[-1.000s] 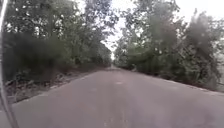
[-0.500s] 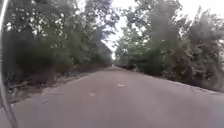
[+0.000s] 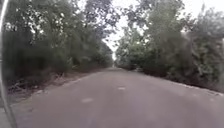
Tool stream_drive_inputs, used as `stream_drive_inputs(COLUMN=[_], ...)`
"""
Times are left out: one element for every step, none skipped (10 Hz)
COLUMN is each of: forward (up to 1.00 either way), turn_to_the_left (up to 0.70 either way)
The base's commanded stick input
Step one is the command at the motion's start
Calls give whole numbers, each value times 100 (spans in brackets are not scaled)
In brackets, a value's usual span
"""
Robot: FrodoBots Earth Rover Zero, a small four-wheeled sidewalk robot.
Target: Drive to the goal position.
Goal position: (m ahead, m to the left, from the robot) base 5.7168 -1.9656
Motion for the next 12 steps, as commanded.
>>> stream_drive_inputs(forward=[70,70,70,70,70,70,70,70,70,70,70,70], turn_to_the_left=[1,0,0,0,0,0,0,0,0,0,0,0])
